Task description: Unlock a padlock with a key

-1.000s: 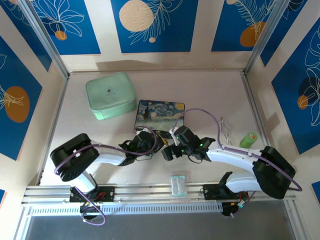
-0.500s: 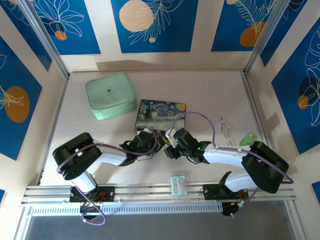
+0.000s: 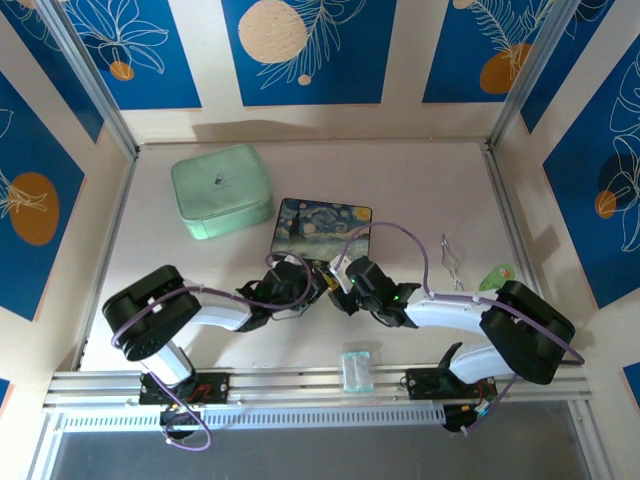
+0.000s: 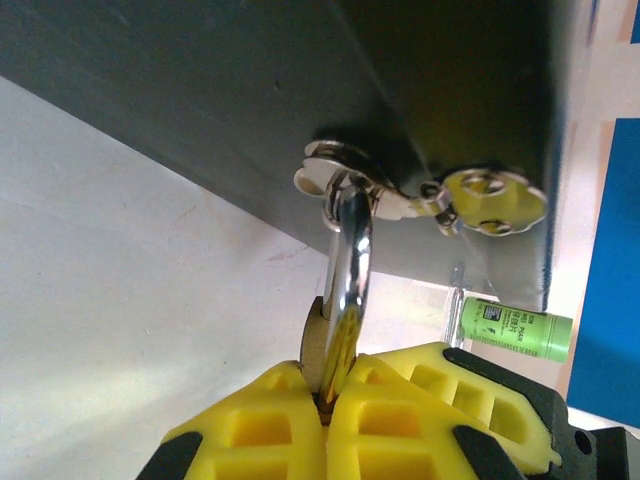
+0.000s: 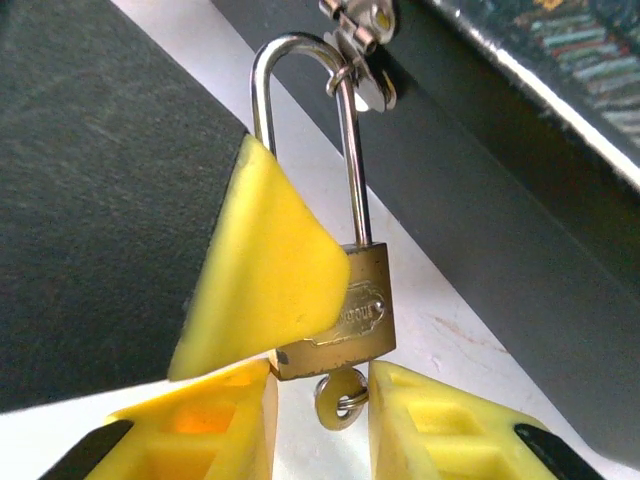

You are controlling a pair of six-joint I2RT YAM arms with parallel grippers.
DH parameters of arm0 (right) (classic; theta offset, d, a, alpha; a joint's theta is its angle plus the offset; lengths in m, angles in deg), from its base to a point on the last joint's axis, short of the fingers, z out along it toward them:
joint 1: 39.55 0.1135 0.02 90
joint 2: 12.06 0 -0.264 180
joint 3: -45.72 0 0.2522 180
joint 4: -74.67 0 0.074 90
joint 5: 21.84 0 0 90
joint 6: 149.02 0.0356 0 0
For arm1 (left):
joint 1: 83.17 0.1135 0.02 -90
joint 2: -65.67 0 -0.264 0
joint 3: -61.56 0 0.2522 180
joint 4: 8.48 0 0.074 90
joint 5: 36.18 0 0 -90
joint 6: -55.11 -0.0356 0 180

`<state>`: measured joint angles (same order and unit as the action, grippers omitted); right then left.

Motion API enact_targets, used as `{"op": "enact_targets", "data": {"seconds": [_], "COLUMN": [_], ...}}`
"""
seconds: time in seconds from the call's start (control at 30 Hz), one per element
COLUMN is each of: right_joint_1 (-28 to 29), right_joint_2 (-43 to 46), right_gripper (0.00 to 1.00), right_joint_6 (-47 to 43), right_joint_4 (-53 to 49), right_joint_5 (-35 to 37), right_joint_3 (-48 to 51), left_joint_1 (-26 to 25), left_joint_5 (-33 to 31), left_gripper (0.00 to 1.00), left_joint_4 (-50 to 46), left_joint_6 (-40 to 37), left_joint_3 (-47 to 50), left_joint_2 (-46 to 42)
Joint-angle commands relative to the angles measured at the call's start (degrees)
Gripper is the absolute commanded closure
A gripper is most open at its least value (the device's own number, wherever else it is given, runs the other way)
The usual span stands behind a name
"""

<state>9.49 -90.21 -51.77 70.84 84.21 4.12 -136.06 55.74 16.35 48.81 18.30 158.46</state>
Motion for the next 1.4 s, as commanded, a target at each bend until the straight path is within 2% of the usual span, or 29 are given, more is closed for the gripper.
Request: {"op": "enact_targets", "data": {"seconds": [0.0, 0.27, 0.47, 0.7, 0.83, 0.97, 1.17, 1.37], "right_joint_1": [-2.69, -7.39, -10.53, -10.98, -9.44, -6.07, -3.16, -2.20], "right_joint_2": [0.84, 3.07, 2.89, 2.17, 1.85, 2.41, -1.42, -1.57], "right_gripper": [0.72, 0.71, 0.71, 0.71, 0.71, 0.70, 0.68, 0.64], "right_joint_6": [1.45, 5.66, 9.27, 9.61, 8.98, 6.47, 4.32, 4.44], "right_joint_4": [1.42, 2.71, 2.73, 1.98, 3.11, 2.25, 0.00, 1.22], "right_joint_5": [-0.79, -9.46, -11.99, -12.23, -15.82, -8.79, -9.11, -8.89], "right_joint_3": [0.86, 2.32, 3.15, 2.49, 2.57, 3.49, 0.71, 1.03], "left_joint_1": [0.41, 0.41, 0.41, 0.40, 0.41, 0.48, 0.68, 0.66], "left_joint_5": [1.16, 1.62, 1.52, 1.34, 1.36, 0.82, 0.55, 0.70], "left_gripper": [1.00, 1.00, 1.00, 1.00, 1.00, 1.00, 1.00, 1.00], "left_joint_4": [-0.14, 1.16, 1.86, 2.79, 3.45, 2.80, 0.18, 0.83], "left_joint_6": [-0.13, 0.13, 0.41, 0.83, 1.01, 1.09, -0.02, 0.21], "left_joint_3": [1.40, 2.21, 3.21, 3.84, 3.83, 4.10, 3.66, 3.93], "left_joint_2": [-2.61, -2.83, -2.86, -2.66, -2.45, -3.31, -4.90, -4.73]}}
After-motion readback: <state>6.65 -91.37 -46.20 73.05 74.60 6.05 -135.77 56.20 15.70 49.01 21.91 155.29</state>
